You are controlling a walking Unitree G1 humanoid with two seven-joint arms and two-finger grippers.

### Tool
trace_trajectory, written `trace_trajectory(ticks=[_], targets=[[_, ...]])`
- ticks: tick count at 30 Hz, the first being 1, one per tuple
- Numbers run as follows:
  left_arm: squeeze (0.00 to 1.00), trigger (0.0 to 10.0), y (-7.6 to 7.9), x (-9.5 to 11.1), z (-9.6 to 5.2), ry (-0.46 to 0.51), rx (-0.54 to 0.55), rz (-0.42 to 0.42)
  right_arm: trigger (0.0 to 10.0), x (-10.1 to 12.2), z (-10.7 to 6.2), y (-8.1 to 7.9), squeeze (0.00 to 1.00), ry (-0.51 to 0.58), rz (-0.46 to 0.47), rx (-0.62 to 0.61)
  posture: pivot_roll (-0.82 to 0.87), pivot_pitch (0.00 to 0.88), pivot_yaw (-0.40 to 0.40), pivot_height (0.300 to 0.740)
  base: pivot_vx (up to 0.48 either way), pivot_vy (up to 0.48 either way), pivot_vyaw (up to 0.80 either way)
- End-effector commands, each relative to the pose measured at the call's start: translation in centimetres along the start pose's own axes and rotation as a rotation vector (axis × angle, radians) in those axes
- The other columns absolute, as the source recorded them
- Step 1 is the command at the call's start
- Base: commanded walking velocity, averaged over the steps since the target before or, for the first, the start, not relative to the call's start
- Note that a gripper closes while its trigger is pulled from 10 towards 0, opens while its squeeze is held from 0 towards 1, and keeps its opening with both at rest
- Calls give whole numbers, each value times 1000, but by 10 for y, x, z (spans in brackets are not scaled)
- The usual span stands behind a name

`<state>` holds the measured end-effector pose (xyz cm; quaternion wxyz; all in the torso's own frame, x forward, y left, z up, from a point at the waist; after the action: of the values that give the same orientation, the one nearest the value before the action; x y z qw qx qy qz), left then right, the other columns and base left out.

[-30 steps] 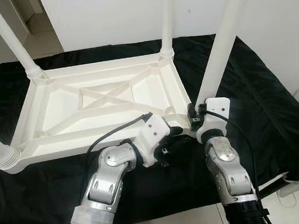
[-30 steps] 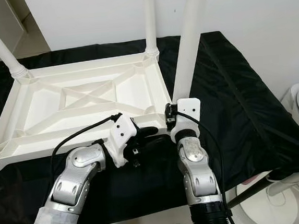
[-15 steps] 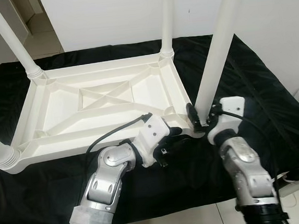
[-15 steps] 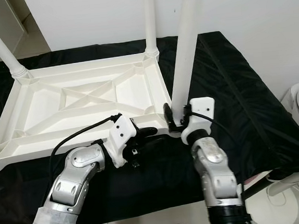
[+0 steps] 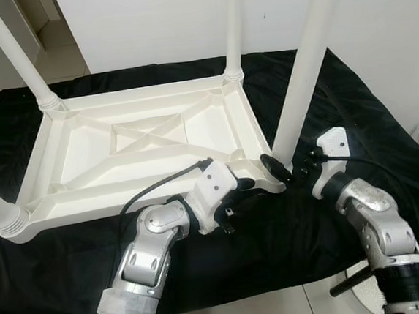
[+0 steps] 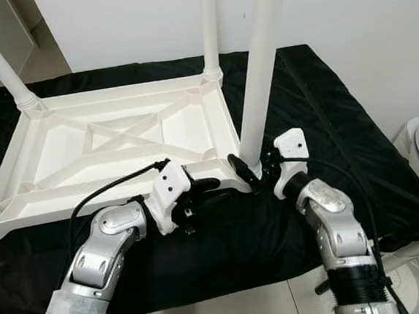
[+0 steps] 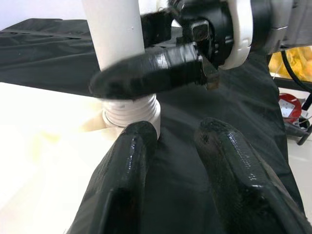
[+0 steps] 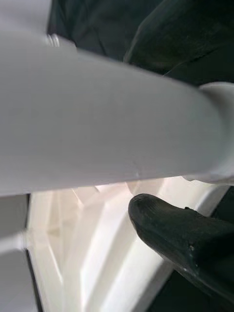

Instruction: Building children table

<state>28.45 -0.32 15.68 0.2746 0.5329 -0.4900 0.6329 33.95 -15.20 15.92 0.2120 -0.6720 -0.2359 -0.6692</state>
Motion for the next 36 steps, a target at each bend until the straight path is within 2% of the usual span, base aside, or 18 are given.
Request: trace_trajectory(ticks=[1, 2, 3, 4, 5, 7, 15, 16, 17, 21, 24, 28, 31, 36], targets=[[0, 10000, -12, -2, -1, -18, 113, 5, 10000, -4, 2, -3, 0, -14, -6, 35, -138, 24, 49, 740, 0, 0, 0], [0, 10000, -12, -1, 0, -18, 113, 5, 10000, -6, 4, -2, 0, -27, -14, 51, -136, 24, 47, 740, 0, 0, 0], [0, 10000, -12, -1, -1, -18, 115, 7, 5490, -8, 5, -1, 0, -38, -20, 64, -134, 25, 47, 740, 0, 0, 0], [0, 10000, -12, -1, -1, -18, 115, 7, 5490, -8, 5, -1, 0, -38, -20, 64, -134, 25, 47, 740, 0, 0, 0], [0, 10000, -13, -1, -1, -18, 117, 7, 1765, -11, 5, 0, 0, -52, -22, 71, -134, 25, 47, 740, 0, 0, 0], [0, 10000, -13, -1, -2, -20, 124, 7, 0, -15, 5, 3, 0, -67, -20, 85, -129, 28, 45, 740, 0, 0, 0], [0, 10000, -14, 0, -1, -17, 130, 3, 0, -15, 2, 9, 0, -62, -18, 85, -130, 36, 43, 740, 0, 0, 0], [0, 10000, -14, 0, -1, -16, 129, 3, 8588, -15, 1, 9, 0, -62, -18, 79, -133, 38, 45, 740, 0, 0, 0], [0, 10000, -14, 0, -1, -16, 128, 3, 10000, -15, 1, 9, 0, -61, -18, 75, -133, 38, 45, 740, 0, 0, 0], [0, 10000, -14, 0, 0, -15, 125, 3, 10000, -13, 2, 13, 0, -39, 16, -2, -138, 41, 47, 740, 0, 0, 0], [0, 10000, -14, 0, 0, -14, 123, 0, 10000, -14, 4, 21, 0, -33, 7, -128, -142, 46, 47, 740, 0, 0, 0], [0, 10000, -13, 0, 0, -15, 123, -1, 10000, -14, 5, 22, 0, -27, 31, -172, -142, 46, 47, 740, 0, 0, 0], [0, 10000, -12, -3, 0, -20, 122, -5, 10000, -12, 8, 19, 0, 16, 103, -349, -155, 48, 45, 740, 0, 0, 0], [0, 10000, -12, -5, 1, -24, 122, -6, 10000, -12, 9, 15, 0, 39, 121, -449, -155, 48, 45, 740, 0, 0, 0]])
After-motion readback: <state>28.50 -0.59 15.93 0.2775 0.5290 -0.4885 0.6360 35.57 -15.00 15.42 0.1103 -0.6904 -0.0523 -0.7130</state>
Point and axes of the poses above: a point about 5 cm out from each wrist's last joint towards the gripper, its own z axis pointing out of the wrist towards the gripper, its own x axis along the axis of the wrist's last joint, y = z × x, the point moved 5 cm from there along z, pointing out of the wrist towards the gripper, and after that the axes turned 8 degrees about z, right-handed, at the moved point
